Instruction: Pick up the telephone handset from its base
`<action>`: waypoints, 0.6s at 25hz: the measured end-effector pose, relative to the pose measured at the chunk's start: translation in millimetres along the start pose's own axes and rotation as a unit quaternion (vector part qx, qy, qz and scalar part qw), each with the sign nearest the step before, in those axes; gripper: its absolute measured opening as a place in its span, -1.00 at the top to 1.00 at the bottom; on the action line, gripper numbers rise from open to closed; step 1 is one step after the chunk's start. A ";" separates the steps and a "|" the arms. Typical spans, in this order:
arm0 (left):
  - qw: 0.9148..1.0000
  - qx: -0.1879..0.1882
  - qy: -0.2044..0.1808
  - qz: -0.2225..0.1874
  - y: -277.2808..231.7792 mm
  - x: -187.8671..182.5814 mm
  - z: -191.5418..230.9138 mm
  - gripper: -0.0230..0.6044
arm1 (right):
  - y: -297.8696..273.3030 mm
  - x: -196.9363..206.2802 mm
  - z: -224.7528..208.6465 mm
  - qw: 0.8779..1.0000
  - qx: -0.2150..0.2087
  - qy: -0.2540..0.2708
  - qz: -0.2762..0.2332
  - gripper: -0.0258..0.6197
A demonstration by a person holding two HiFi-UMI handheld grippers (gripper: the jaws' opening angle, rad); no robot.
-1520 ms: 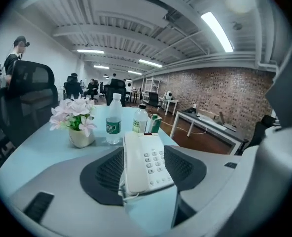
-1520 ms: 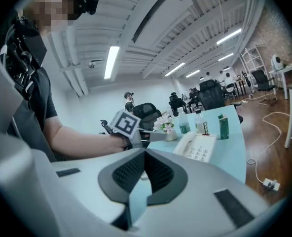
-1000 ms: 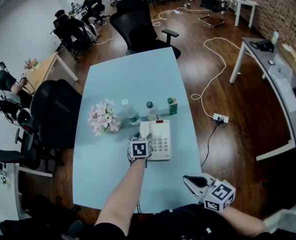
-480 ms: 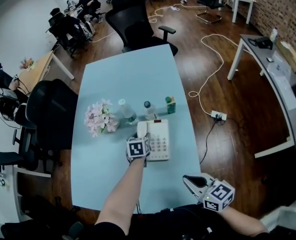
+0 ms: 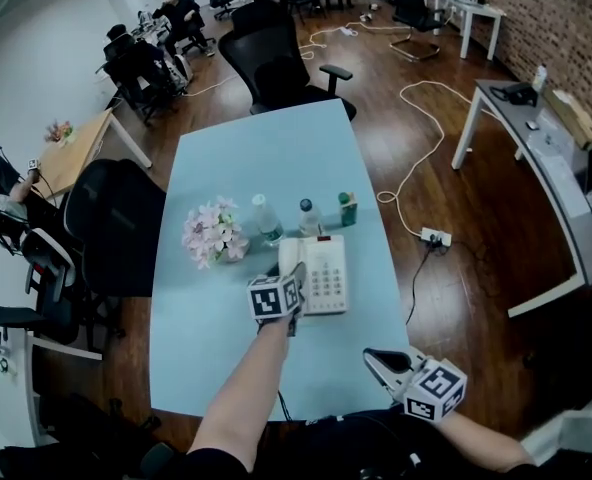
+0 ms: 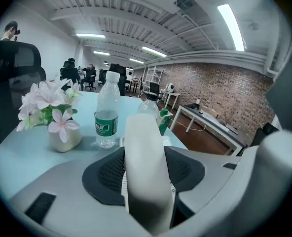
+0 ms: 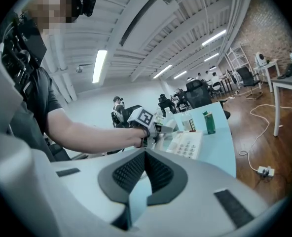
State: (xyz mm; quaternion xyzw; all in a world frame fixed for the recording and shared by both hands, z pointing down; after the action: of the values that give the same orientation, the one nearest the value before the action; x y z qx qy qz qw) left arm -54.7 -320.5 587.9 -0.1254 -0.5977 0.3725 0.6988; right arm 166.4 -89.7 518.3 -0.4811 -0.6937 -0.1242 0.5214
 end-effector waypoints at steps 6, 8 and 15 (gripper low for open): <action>0.998 0.053 0.006 -0.039 63.9 -1.8 -2.4 0.20 | -8.0 0.8 43.3 1.000 -0.005 0.016 -0.019 0.87; 0.995 0.082 0.002 -0.058 94.2 -1.5 -7.1 0.20 | -11.3 1.8 60.1 0.999 -0.011 0.015 -0.027 0.87; 0.969 0.202 0.054 -0.131 204.8 16.9 -7.2 0.20 | -31.8 12.2 107.1 0.999 -0.028 0.023 -0.025 0.88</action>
State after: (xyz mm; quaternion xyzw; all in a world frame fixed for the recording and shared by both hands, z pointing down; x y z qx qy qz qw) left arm -123.8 -165.7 471.5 0.0780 -0.4826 0.3830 0.7838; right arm 76.5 -27.1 493.5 -0.4756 -0.6895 -0.1674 0.5200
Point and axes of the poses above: the fingertips, and each gripper's own axes: y backward along the fingers, z to its left, x out of its underside, the point moved 7 cm from there along y, backward along the fingers, and after that the axes turned 2 degrees about z, right-handed, at the moved point
